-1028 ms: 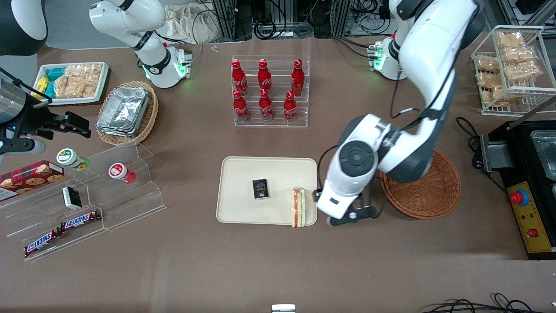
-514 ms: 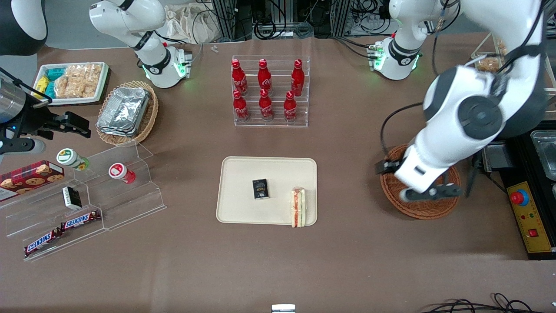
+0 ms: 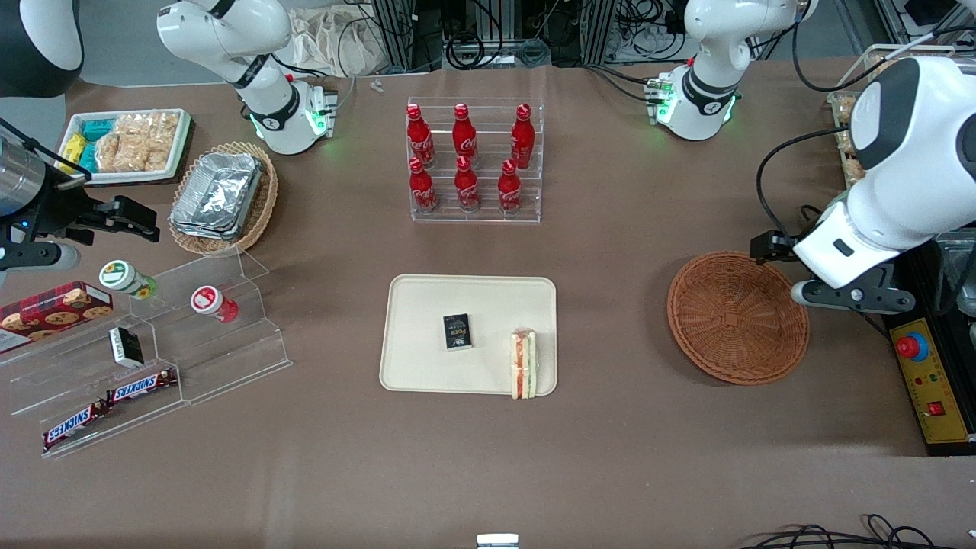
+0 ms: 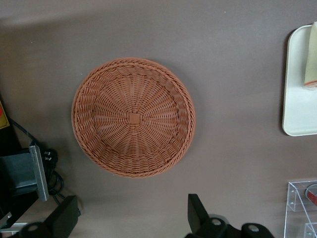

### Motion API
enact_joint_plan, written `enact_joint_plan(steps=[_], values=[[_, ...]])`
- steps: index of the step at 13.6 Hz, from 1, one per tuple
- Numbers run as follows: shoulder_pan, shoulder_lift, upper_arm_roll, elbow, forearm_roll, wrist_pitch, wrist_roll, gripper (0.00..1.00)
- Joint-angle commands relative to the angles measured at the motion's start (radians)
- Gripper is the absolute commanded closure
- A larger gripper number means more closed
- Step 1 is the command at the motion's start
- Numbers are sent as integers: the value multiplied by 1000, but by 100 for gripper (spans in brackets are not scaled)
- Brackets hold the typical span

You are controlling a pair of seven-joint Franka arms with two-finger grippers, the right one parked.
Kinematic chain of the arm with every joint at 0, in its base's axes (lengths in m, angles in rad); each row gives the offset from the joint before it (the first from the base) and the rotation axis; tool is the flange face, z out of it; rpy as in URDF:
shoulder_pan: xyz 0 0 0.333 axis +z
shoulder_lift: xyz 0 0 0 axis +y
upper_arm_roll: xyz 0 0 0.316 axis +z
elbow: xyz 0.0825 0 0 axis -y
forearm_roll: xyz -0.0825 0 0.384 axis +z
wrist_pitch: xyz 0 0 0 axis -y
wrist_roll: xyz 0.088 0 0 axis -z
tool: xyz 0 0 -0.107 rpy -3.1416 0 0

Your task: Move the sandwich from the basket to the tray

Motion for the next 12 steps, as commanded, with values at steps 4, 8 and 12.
enact_joint_plan(steps=[4, 8, 12], values=[[2, 20, 5, 9, -29, 0, 22, 0], [-155, 16, 216, 34, -66, -12, 54, 0], [-153, 50, 216, 92, -63, -27, 56, 0]])
